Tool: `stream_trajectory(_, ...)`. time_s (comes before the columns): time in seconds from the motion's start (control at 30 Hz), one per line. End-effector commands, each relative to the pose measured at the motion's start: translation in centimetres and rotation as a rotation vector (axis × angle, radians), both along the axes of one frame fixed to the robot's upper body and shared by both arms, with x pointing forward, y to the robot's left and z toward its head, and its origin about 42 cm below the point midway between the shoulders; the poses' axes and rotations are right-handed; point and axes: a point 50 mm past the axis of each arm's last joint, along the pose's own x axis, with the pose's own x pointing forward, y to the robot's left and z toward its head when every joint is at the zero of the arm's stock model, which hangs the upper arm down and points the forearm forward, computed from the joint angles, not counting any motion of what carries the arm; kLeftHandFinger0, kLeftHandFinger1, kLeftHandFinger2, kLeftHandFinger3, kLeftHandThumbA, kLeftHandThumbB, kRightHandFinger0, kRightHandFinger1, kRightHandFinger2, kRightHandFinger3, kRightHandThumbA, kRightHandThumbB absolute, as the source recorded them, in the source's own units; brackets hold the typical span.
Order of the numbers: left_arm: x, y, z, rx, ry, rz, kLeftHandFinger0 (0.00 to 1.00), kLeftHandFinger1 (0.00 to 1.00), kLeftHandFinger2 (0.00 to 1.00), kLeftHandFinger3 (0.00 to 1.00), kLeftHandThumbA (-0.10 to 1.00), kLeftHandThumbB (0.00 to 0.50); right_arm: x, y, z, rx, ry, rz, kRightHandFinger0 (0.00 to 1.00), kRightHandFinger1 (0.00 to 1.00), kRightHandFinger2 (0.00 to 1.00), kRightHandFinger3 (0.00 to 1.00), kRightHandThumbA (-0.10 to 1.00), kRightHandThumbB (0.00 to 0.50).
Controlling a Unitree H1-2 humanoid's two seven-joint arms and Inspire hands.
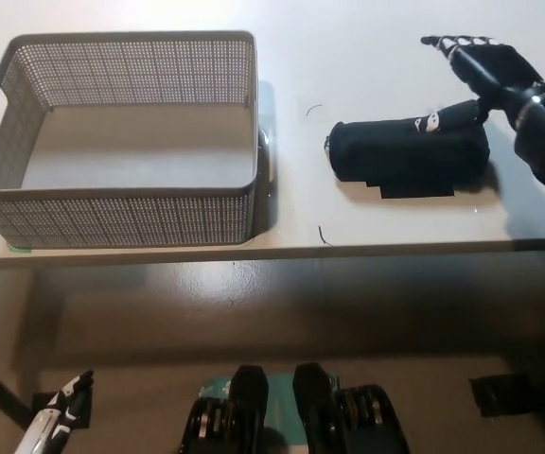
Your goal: Use the right hand to pick up the pencil case on the right hand side and put it into a grey container on the left side
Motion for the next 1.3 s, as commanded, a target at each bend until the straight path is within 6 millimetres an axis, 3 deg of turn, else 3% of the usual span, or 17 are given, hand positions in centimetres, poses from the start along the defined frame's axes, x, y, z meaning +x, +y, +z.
stream_trajectory(0.0,0.2,0.2,1.3,0.026,-0.072,-0.049,1.00,1.00,1.00,0.98,1.00,0.500,2.1,1.7,7.4,-0.144,-0.122,0.006,1.00,1.00,1.00,1.00,0.91,0.500)
stream_trajectory(0.37,1.1,-0.4,1.5,0.031,-0.078,-0.076,1.00,1.00,1.00,0.99,1.00,0.500,2.8,2.8,6.3,-0.027,-0.002,0.012,1.00,1.00,1.00,1.00,0.87,0.500)
stream_trajectory(0.83,1.6,-0.5,1.7,0.050,-0.085,-0.084,1.00,1.00,1.00,1.00,1.00,0.500,3.1,4.9,3.2,0.075,0.144,0.016,1.00,1.00,1.00,1.00,0.88,0.500)
stream_trajectory(1.1,1.8,-0.6,1.9,0.049,-0.083,-0.088,1.00,1.00,1.00,1.00,1.00,0.500,3.3,4.6,1.7,0.183,0.250,0.019,1.00,1.00,1.00,1.00,0.86,0.500)
stream_trajectory(1.27,1.2,-0.7,1.7,0.050,-0.083,-0.090,1.00,1.00,1.00,1.00,1.00,0.500,3.1,4.8,-1.3,0.177,0.316,-0.001,1.00,1.00,1.00,1.00,0.87,0.500)
